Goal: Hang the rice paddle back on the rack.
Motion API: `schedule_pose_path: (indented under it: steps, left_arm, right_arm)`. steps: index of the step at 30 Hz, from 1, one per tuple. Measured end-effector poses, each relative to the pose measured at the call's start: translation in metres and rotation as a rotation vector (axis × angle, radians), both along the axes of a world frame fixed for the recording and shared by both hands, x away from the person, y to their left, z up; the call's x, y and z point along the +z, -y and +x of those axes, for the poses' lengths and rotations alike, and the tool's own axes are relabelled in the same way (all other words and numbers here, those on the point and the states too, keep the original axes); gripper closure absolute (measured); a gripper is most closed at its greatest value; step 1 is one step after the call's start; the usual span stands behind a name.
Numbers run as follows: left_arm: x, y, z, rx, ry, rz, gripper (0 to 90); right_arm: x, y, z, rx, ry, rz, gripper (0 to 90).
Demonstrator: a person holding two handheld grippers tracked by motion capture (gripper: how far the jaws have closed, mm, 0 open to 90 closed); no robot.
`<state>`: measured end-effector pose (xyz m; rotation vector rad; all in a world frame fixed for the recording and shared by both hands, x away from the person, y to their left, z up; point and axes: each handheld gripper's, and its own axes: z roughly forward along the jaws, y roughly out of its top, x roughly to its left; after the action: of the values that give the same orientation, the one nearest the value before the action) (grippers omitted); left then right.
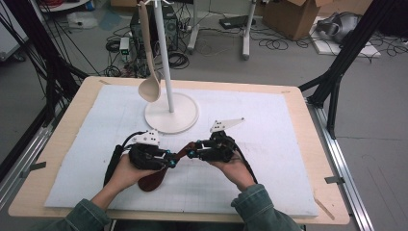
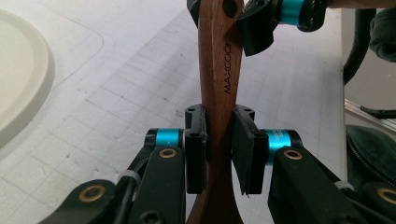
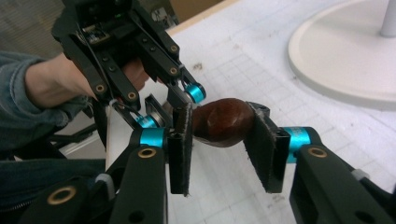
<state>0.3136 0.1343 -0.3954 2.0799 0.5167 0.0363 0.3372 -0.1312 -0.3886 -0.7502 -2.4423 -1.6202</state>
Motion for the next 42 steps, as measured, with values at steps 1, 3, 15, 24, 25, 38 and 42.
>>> schedule_pose_path:
  steps: [1,3,15,24,25,38,42]
  left_arm:
    - [0.001,0.0,0.0,0.001,0.005,-0.006,75.7]
    - [0.003,0.0,0.0,0.002,0.009,-0.026,75.7]
    - [0.011,-0.004,0.002,-0.028,-0.013,-0.076,74.6]
    - [0.014,-0.01,0.005,-0.075,-0.055,-0.127,69.5]
    - [0.015,-0.011,0.006,-0.076,-0.054,-0.132,69.7]
    - [0.03,-0.008,0.006,-0.123,-0.041,-0.144,74.4]
    - [0.034,-0.005,0.004,-0.134,-0.026,-0.141,76.4]
  right_arm:
    - [0.001,-0.001,0.0,-0.002,-0.003,0.004,61.5]
    - [0.004,-0.002,-0.001,0.001,0.0,0.008,61.7]
    - [0.019,-0.004,-0.001,0.046,0.003,0.021,68.8]
    - [0.03,-0.003,-0.002,0.112,0.012,0.066,76.7]
    - [0.032,-0.003,-0.002,0.117,0.02,0.062,76.9]
    - [0.054,-0.012,-0.004,0.156,0.083,0.057,77.1]
    - [0.059,-0.014,-0.004,0.152,0.093,0.069,75.2]
